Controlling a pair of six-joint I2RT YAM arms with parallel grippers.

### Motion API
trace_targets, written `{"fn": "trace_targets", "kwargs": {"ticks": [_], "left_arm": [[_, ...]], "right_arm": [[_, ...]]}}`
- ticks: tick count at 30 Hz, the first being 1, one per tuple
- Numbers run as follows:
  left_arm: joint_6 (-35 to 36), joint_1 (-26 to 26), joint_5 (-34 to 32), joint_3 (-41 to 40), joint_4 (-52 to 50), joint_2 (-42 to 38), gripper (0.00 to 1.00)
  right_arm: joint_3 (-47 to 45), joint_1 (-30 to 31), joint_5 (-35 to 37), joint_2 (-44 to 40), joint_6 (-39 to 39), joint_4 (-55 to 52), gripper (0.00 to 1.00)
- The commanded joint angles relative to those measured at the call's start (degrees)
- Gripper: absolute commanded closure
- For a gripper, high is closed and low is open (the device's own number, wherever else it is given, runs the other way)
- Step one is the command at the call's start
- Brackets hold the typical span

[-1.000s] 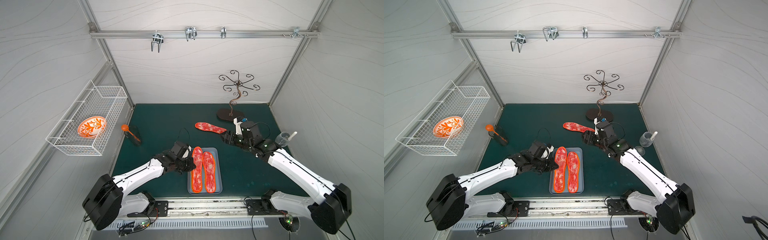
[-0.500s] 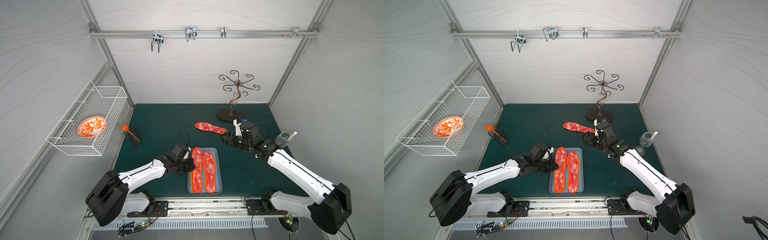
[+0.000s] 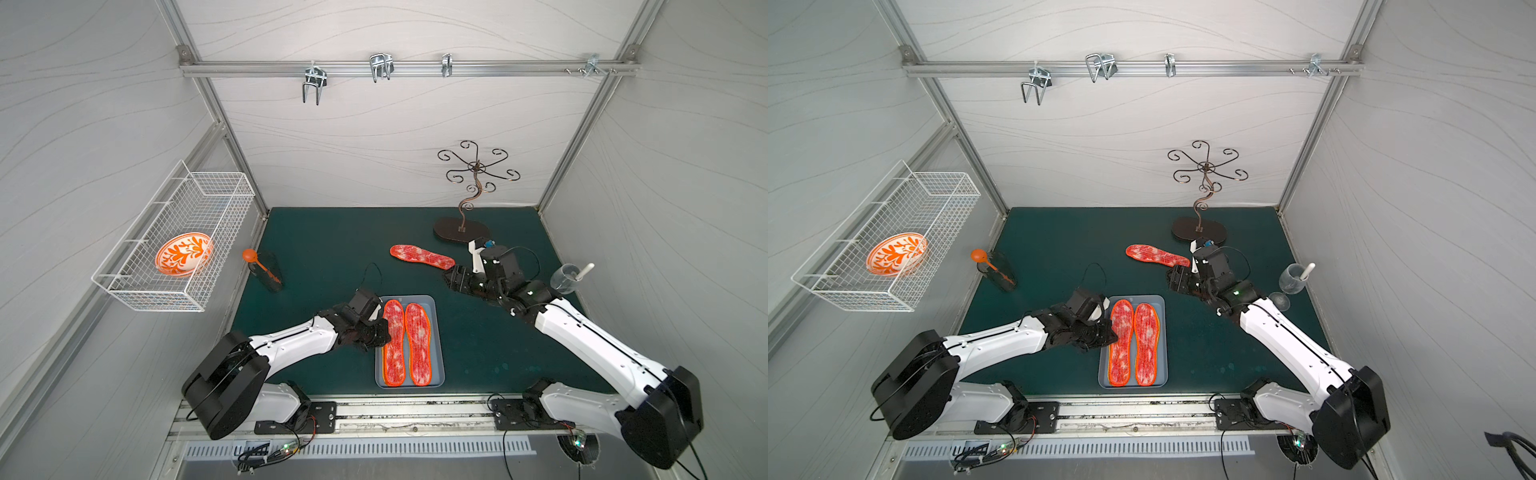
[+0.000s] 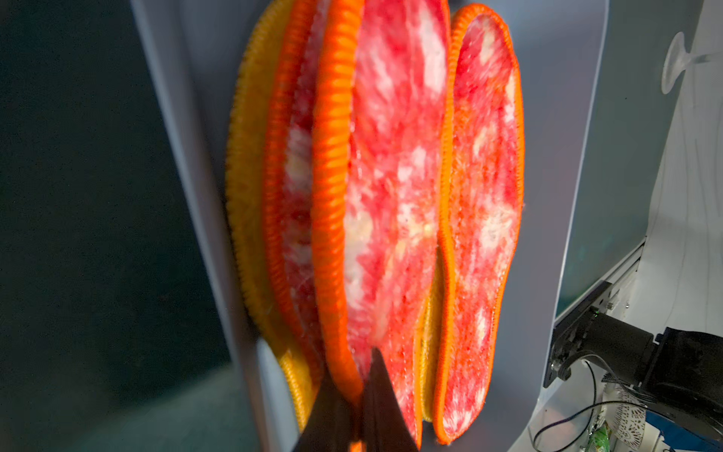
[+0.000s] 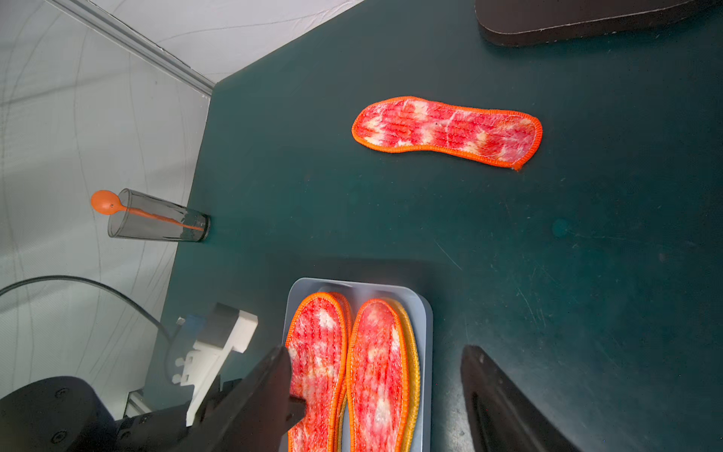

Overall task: Put the insoles into the storage box
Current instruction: Place the insole in the storage box.

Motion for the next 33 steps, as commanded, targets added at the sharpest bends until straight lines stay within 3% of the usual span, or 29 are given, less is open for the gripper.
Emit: {"fn": "trace_targets", "kwargs": {"ticks": [1, 5, 10, 20, 23, 33], "left_arm": [[2.2, -0.4, -1.1, 1.0, -1.5, 1.1, 1.0], [2.6, -0.4, -1.5, 1.6, -2.6, 1.2, 0.93], [3.2, -0.4, -1.8, 3.0, -4.6, 1.2, 0.76], [4.5, -0.3, -4.3, 8.8, -12.7, -3.7, 0.49], [5.7, -0.4, -6.0, 11.4, -16.2, -5.5, 0.46], [11.8, -0.3, -10.0, 19.6, -24.1, -9.0, 0.31]], "right_arm": [[-0.5, -0.4, -0.2, -1.5, -0.3, -0.7, 0.27], [-0.9, -0.7, -0.1, -1.7, -0.4, -0.9, 0.27], [-0.9, -0.8, -0.1, -1.0, -1.8, -0.6, 0.27], [3.9, -2.4, -1.0, 4.6, -12.5, -3.8, 0.23], [5.5, -2.6, -1.0, 6.7, -15.2, -4.9, 0.22], [15.2, -4.3, -0.2, 23.6, -30.3, -7.1, 0.19]]}}
